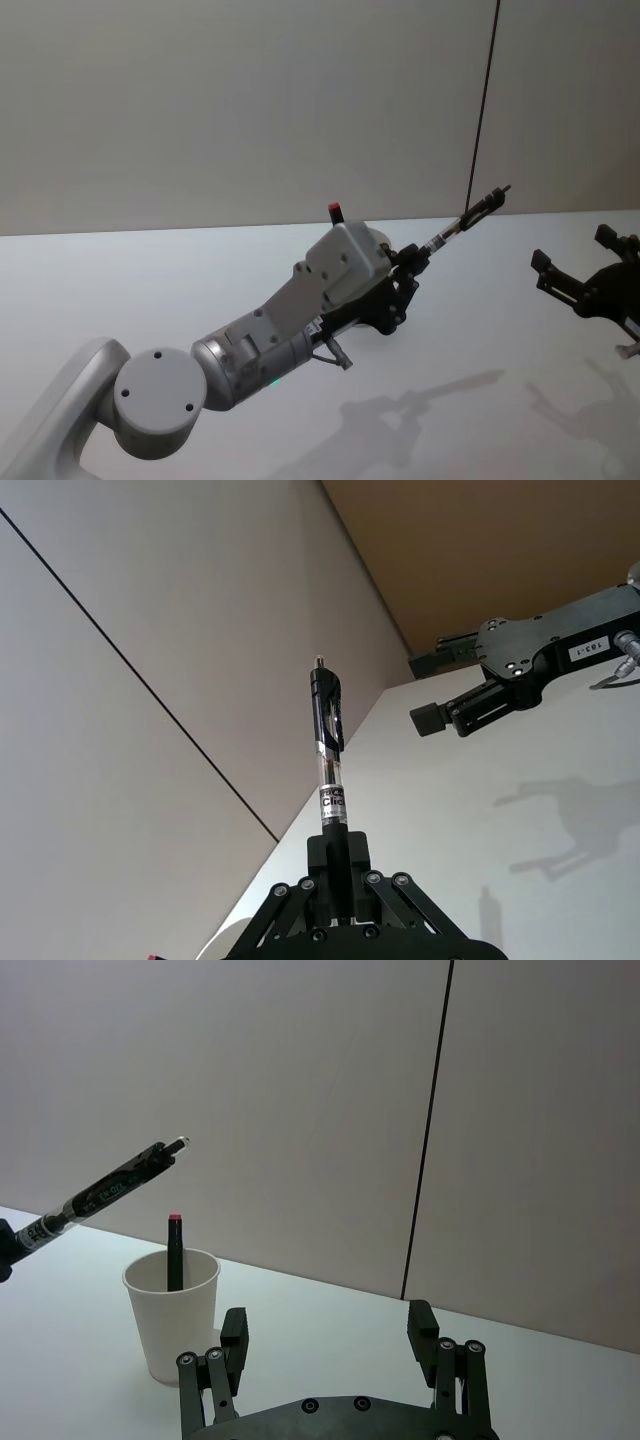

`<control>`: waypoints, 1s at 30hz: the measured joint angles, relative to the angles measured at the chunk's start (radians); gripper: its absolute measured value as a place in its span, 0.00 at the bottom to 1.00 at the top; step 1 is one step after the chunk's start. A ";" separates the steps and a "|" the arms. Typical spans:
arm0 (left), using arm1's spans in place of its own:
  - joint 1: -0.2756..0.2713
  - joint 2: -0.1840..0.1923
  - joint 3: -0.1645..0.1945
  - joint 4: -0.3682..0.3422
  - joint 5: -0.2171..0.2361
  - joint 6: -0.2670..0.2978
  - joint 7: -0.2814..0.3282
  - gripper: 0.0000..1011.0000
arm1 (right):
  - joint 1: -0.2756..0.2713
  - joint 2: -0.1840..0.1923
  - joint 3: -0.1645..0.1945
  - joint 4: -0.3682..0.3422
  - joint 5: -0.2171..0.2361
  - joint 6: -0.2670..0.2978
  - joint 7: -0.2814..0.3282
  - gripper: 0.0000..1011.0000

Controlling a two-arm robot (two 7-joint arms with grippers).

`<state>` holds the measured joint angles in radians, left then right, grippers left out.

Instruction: Place the pen into the pen holder.

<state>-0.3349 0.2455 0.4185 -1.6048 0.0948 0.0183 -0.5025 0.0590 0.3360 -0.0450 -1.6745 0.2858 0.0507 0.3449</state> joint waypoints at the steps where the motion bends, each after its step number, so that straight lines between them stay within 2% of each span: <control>1: 0.000 0.000 0.000 0.000 0.000 0.000 0.000 0.12 | 0.000 0.000 0.000 0.000 0.000 0.000 0.000 0.99; 9: 0.001 -0.001 0.002 -0.004 0.005 0.003 0.007 0.12 | -0.004 0.002 0.001 -0.005 0.005 -0.004 0.000 0.99; 16: 0.002 -0.001 0.003 -0.006 0.007 0.004 0.010 0.12 | -0.012 0.006 0.005 -0.013 0.030 -0.008 0.005 0.99; 24: 0.003 -0.001 0.004 -0.006 0.008 0.005 0.011 0.12 | -0.022 0.010 0.014 -0.020 0.103 -0.013 0.032 0.99; 30: 0.003 -0.001 0.004 -0.007 0.009 0.005 0.012 0.12 | -0.031 0.012 0.022 -0.022 0.190 -0.015 0.072 0.99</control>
<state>-0.3321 0.2446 0.4225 -1.6117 0.1037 0.0237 -0.4903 0.0283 0.3482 -0.0225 -1.6965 0.4756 0.0356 0.4170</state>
